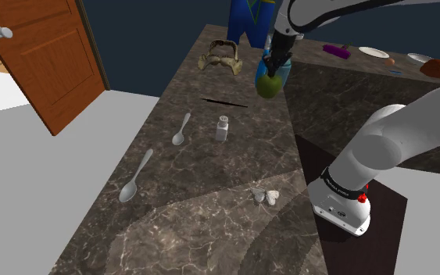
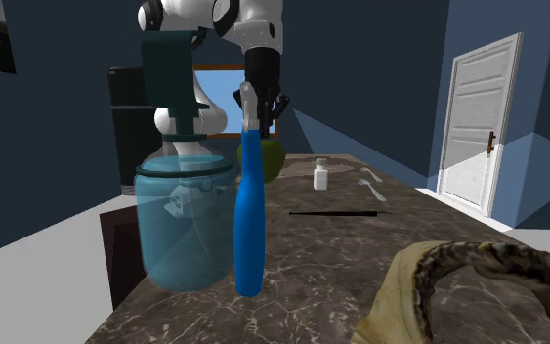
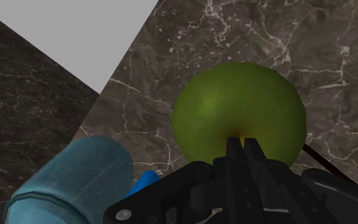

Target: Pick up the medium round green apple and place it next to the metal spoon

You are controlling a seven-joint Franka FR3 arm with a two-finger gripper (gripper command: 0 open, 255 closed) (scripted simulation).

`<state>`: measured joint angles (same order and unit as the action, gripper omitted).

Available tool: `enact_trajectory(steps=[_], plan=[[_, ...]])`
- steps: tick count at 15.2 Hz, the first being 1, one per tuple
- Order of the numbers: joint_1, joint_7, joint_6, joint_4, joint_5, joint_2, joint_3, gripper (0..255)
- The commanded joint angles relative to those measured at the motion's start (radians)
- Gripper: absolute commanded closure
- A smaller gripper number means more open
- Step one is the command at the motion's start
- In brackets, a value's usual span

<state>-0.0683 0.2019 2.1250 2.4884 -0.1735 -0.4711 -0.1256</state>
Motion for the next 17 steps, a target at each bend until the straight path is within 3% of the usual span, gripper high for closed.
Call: enact_trajectory(steps=[1,17], plan=[[0.001,-0.005,-0.032,-0.027,0.003,-0.005,0.000,255],[0.015,0.000,-0.242,-0.198,0.025,-0.041,0.031,255]])
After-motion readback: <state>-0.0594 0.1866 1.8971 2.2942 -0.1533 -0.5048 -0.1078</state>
